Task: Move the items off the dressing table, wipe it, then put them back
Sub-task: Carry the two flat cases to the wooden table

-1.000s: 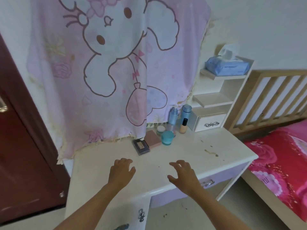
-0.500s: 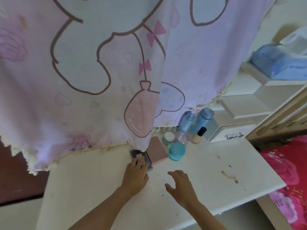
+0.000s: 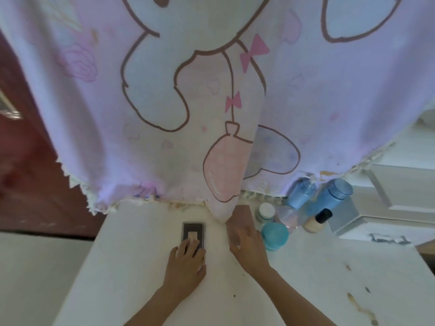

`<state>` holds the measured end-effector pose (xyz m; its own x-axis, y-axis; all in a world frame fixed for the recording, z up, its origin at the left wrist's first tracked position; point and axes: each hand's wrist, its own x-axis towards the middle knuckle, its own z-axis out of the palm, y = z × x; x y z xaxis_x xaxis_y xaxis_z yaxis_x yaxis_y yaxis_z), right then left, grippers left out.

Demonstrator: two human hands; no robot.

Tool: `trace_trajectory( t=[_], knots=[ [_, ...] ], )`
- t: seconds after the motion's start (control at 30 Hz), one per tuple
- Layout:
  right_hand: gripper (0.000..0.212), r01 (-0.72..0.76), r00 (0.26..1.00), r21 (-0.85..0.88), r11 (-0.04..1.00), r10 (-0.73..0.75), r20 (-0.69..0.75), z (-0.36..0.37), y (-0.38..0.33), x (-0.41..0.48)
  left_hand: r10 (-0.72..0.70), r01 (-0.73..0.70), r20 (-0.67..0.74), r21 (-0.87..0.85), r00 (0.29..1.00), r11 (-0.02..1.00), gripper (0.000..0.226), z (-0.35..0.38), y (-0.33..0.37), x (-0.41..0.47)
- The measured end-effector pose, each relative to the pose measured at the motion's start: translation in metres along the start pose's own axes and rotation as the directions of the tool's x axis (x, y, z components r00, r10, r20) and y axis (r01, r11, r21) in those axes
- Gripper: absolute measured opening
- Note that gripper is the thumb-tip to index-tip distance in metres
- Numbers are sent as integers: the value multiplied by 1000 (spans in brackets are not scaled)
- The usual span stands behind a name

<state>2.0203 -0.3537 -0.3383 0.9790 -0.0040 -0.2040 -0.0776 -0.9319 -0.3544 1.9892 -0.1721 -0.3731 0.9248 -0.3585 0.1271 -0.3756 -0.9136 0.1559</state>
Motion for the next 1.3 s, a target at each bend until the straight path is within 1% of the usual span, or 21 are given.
trace_trajectory(
  t=[0.07, 0.17, 0.23, 0.33, 0.4, 0.47, 0.53, 0.63, 0.73, 0.83, 0.9, 1.0, 1.07, 1.17, 1.23, 1.3],
  knots=[
    [45, -2, 1000, -57, 998, 1, -9, 4, -3, 10, -113, 113, -34, -16, 993, 993, 14, -4, -7, -8],
    [54, -64, 998, -207, 976, 68, 11, 15, -8, 20, -245, 245, -16, -12, 969, 970, 42, -10, -14, -13],
    [56, -136, 989, -243, 960, 144, 18, 22, -10, 24, -345, 344, -2, -4, 939, 939, 55, -11, -17, -16],
    [60, -205, 978, -240, 949, 208, -13, 28, -11, 28, -506, 507, 44, -2, 861, 862, 69, -10, -19, -18],
    [67, -240, 970, -212, 947, 244, -8, 27, -10, 32, -621, 626, 122, 4, 774, 780, 78, -8, -21, -18],
    [72, -251, 965, -188, 950, 260, 24, 26, -10, 35, -659, 664, 183, 42, 729, 746, 79, 1, -23, -20],
    [76, -247, 965, -164, 955, 258, 52, 22, -12, 37, -674, 684, 186, 14, 715, 730, 80, 4, -24, -18],
    [80, -254, 962, -84, 963, 261, 84, 16, -14, 34, -708, 730, 188, -110, 681, 674, 79, -1, -23, -16],
    [87, -273, 956, 31, 962, 267, 122, 16, -15, 16, -739, 752, 151, -211, 656, 624, 80, -5, -24, -22],
    [93, -204, 967, 89, 975, 187, 175, 19, -22, -7, -778, 772, 126, -299, 615, 561, 79, -10, -22, -36],
    [93, -130, 973, 146, 981, 98, 209, 20, -31, -17, -813, 783, 101, -358, 574, 509, 78, -14, -19, -47],
    [91, 37, 973, 195, 980, -80, 219, 19, -45, -27, -868, 791, 47, -439, 495, 427, 77, -24, -12, -67],
    [89, 159, 954, 199, 967, -202, 221, 22, -53, -35, -906, 795, 12, -485, 423, 365, 76, -33, -6, -86],
    [84, 364, 893, 192, 911, -400, 205, 30, -65, -50, -959, 772, -44, -584, 281, 253, 74, -45, 5, -127],
    [82, 506, 819, 178, 844, -535, 209, 38, -78, -61, -978, 763, -77, -615, 195, 200, 73, -54, 12, -159],
    [81, 620, 727, 190, 761, -649, 224, 43, -94, -75, -988, 765, -110, -625, 113, 157, 72, -62, 16, -193]
  ],
)
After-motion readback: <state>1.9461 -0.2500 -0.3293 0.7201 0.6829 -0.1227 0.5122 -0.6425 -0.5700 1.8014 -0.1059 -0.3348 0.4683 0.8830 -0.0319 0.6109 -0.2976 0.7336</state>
